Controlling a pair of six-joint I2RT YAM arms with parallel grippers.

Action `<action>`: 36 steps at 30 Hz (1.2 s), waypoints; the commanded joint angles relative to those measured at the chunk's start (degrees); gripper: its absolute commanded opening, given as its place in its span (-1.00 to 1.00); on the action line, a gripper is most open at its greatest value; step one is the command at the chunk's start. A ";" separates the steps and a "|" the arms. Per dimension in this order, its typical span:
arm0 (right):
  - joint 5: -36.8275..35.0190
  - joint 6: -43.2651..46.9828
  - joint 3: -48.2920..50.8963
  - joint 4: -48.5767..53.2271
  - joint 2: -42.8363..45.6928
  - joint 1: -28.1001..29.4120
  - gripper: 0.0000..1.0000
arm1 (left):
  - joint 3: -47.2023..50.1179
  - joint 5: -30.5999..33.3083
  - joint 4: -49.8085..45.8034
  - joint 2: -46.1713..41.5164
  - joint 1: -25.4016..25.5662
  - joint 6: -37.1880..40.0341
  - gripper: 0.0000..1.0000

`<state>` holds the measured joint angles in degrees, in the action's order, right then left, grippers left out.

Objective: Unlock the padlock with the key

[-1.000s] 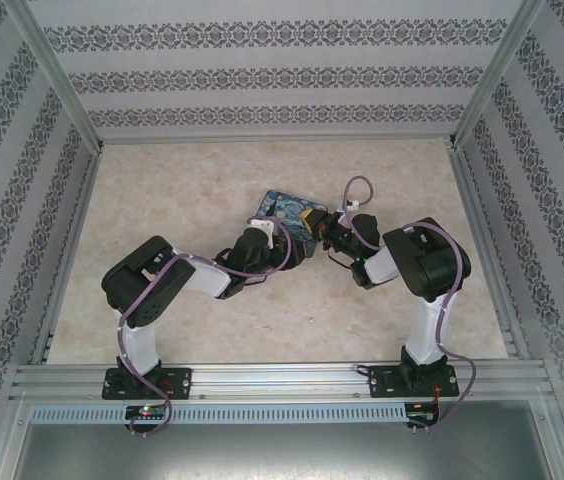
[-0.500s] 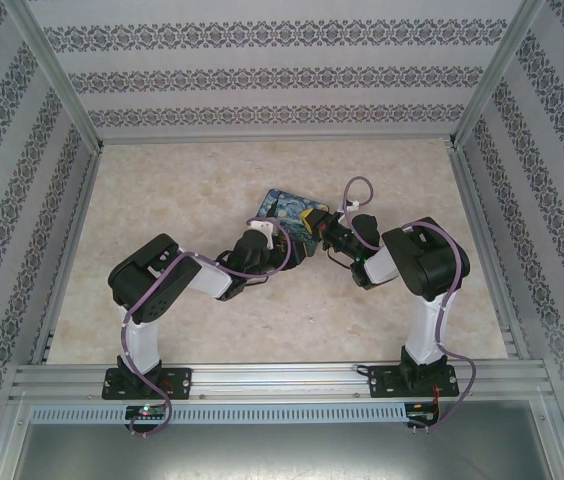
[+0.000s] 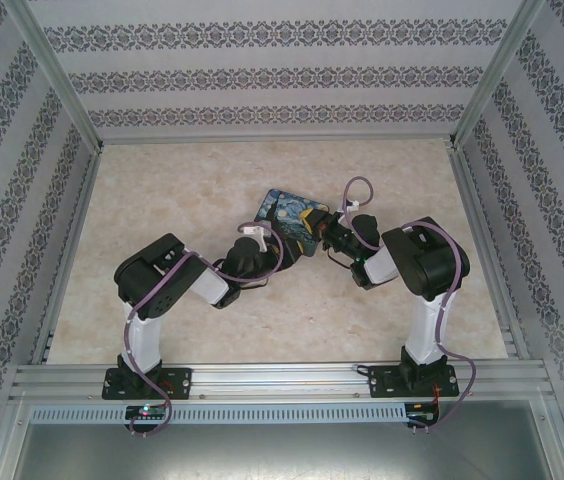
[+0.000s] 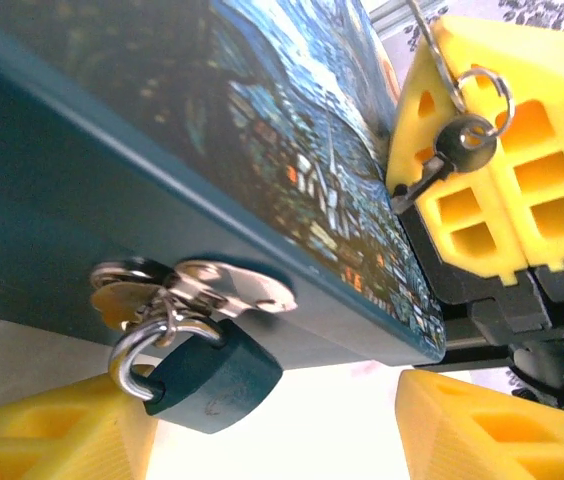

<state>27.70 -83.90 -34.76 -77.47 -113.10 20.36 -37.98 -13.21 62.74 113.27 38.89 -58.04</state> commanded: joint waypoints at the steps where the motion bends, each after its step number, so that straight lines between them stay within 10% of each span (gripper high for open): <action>1: -0.17 -0.03 1.10 1.85 -2.13 0.03 -1.00 | 1.20 0.86 8.36 0.90 -0.57 -3.65 0.25; 36: -0.22 -0.80 1.19 0.39 -3.36 0.31 -1.00 | 2.62 6.96 18.29 3.01 1.67 -11.91 0.11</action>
<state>27.75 -84.40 -34.76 -79.42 -114.10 20.38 -35.22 -7.40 75.55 117.25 39.64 -69.30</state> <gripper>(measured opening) 0.066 0.555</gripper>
